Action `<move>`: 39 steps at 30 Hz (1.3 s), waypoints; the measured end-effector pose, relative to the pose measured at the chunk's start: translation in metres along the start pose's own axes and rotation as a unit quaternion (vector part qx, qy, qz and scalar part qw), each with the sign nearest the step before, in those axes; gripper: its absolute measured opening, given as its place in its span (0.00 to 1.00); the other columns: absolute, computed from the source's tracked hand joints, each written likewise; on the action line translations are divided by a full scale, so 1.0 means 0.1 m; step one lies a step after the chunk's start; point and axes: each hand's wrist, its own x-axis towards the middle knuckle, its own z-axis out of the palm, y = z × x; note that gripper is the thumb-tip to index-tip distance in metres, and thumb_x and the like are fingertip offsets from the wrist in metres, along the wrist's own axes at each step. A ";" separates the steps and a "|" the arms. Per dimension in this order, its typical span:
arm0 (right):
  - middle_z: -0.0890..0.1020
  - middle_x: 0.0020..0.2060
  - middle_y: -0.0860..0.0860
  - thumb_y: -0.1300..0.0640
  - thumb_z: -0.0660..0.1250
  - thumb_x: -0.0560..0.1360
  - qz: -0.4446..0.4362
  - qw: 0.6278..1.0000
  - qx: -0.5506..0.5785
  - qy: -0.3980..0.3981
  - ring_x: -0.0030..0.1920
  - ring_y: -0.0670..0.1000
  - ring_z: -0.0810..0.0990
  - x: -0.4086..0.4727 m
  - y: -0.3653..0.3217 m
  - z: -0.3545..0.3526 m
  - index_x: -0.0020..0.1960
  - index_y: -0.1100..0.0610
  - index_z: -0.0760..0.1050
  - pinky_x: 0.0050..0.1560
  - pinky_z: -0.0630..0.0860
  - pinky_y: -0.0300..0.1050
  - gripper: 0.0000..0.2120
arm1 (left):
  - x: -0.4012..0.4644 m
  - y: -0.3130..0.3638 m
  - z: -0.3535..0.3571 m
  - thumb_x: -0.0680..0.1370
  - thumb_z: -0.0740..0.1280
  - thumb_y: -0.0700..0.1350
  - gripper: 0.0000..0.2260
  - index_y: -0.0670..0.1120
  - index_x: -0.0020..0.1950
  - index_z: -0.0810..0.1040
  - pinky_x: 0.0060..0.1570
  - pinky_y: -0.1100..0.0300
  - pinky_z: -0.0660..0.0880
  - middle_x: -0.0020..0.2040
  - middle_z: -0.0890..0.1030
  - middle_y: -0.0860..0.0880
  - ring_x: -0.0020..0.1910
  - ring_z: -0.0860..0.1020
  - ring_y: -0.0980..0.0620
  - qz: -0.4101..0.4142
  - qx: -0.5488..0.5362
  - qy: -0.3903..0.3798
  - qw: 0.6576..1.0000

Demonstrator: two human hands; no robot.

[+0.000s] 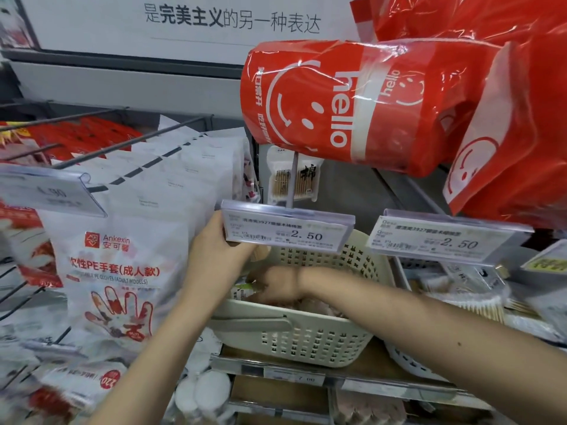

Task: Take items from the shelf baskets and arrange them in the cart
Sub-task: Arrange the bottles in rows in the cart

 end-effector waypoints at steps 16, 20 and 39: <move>0.77 0.43 0.41 0.51 0.76 0.68 0.070 0.949 0.185 0.245 0.42 0.40 0.75 -0.95 0.23 -0.27 0.50 0.45 0.73 0.37 0.71 0.34 0.15 | -0.17 0.17 -0.09 0.69 0.70 0.57 0.16 0.53 0.54 0.79 0.45 0.69 0.75 0.46 0.82 0.63 0.48 0.78 0.67 0.077 -0.002 -0.013 0.997; 0.76 0.46 0.43 0.48 0.78 0.64 0.087 0.898 0.162 0.399 0.44 0.41 0.73 -1.47 0.31 -0.04 0.52 0.48 0.73 0.38 0.67 0.34 0.21 | -0.58 0.36 -0.12 0.69 0.71 0.58 0.16 0.66 0.54 0.71 0.48 0.75 0.71 0.51 0.77 0.70 0.52 0.76 0.68 0.125 -0.020 0.021 0.992; 0.74 0.58 0.35 0.33 0.71 0.58 -0.182 0.850 0.395 0.298 0.60 0.34 0.72 -2.23 -0.72 1.59 0.63 0.35 0.71 0.54 0.70 0.28 0.34 | -3.51 0.47 -1.07 0.66 0.70 0.62 0.17 0.64 0.53 0.73 0.45 0.66 0.74 0.52 0.78 0.61 0.50 0.77 0.62 -0.131 -0.014 0.251 0.959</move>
